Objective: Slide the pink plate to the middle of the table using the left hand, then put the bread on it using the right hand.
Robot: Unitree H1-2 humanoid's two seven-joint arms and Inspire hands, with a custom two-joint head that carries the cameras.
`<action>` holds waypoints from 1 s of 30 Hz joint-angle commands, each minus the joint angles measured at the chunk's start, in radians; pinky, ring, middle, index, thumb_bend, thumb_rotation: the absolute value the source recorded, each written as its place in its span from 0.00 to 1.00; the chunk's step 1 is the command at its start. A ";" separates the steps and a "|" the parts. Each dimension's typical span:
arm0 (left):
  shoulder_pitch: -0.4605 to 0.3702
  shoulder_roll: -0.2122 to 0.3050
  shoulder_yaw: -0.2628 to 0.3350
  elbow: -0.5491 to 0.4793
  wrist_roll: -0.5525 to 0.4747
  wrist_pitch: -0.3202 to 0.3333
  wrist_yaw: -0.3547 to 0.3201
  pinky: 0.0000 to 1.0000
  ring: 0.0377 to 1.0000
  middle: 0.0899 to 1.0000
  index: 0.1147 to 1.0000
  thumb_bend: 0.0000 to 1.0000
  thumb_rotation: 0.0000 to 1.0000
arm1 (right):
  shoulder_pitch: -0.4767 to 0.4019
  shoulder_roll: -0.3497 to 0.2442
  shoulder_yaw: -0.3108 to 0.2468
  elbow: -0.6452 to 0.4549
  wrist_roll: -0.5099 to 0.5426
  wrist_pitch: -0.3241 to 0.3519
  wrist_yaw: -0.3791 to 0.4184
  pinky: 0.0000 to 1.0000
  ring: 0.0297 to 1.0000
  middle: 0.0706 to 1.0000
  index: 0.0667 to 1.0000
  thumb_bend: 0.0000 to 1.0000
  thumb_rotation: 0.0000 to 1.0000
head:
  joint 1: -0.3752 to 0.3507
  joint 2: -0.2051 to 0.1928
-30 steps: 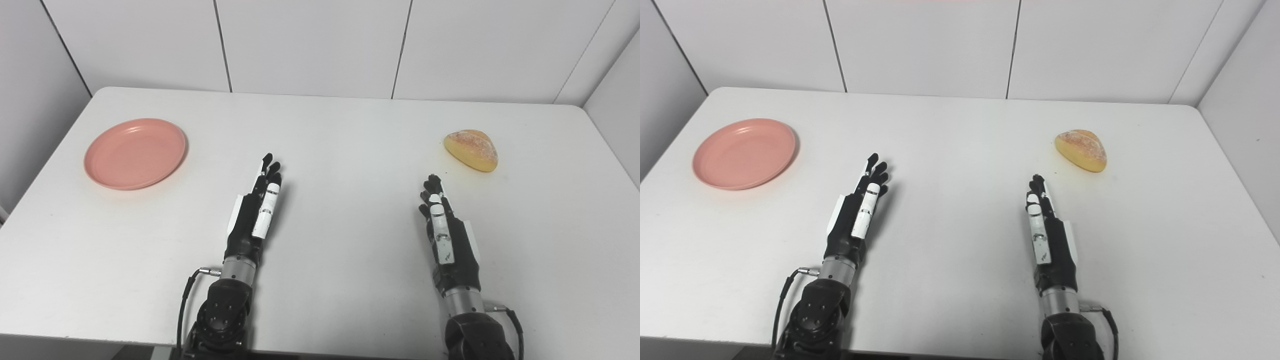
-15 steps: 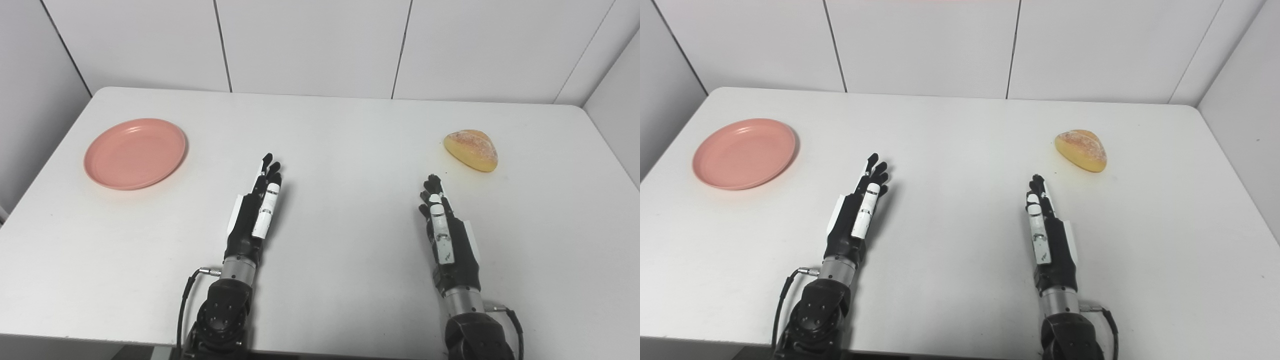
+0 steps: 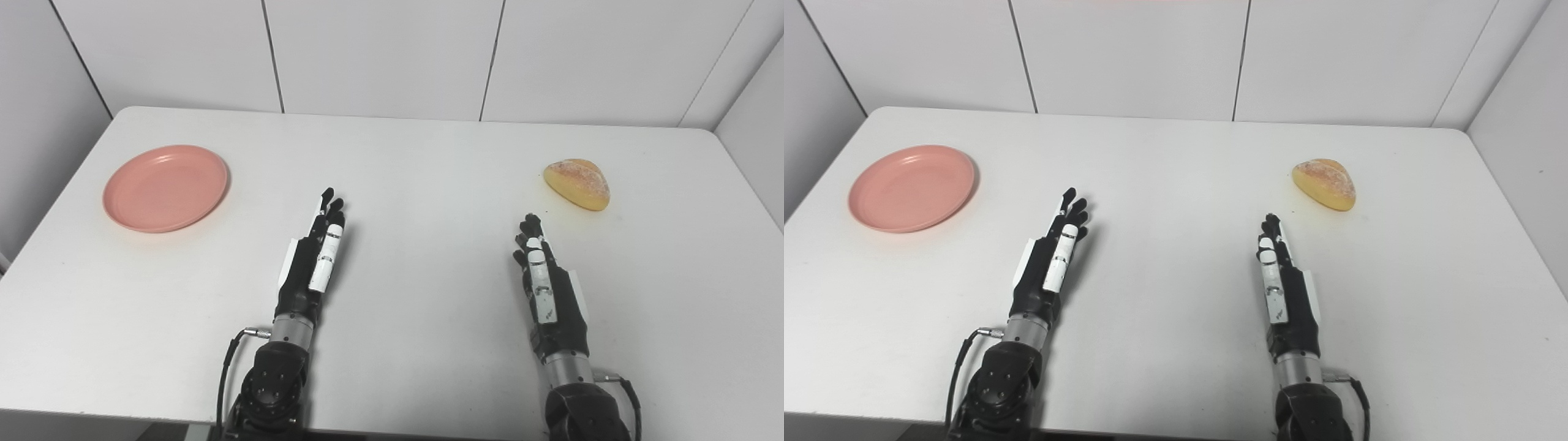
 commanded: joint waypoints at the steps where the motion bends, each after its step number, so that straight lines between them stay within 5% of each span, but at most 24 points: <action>1: -0.027 -0.008 -0.010 -0.004 -0.003 -0.002 -0.009 0.96 0.96 0.97 0.97 0.37 1.00 | -0.013 0.000 0.002 -0.008 -0.003 -0.025 0.004 0.99 0.97 0.97 0.97 0.20 1.00 | 0.003 -0.002; 10: -0.035 -0.028 -0.020 0.055 0.014 -0.042 0.009 0.95 0.95 0.96 0.97 0.35 1.00 | -0.021 -0.029 -0.011 0.056 0.029 -0.102 0.026 1.00 0.98 0.98 0.98 0.20 1.00 | 0.123 -0.080; 18: -0.078 -0.058 -0.046 0.213 0.063 -0.150 0.060 0.93 0.96 0.97 0.97 0.34 1.00 | -0.032 -0.081 -0.039 0.109 0.104 -0.131 0.079 1.00 1.00 1.00 1.00 0.18 1.00 | 0.341 -0.201; 25: -0.118 -0.072 -0.045 0.339 0.088 -0.257 0.099 0.94 0.96 0.97 0.97 0.37 1.00 | -0.040 -0.094 -0.048 0.121 0.116 -0.137 0.090 1.00 1.00 1.00 1.00 0.15 1.00 | 0.359 -0.228; 30: -0.119 -0.072 -0.042 0.351 0.088 -0.274 0.101 0.94 0.97 0.97 0.97 0.39 1.00 | -0.037 -0.090 -0.049 0.115 0.133 -0.134 0.097 1.00 1.00 1.00 1.00 0.12 1.00 | 0.357 -0.225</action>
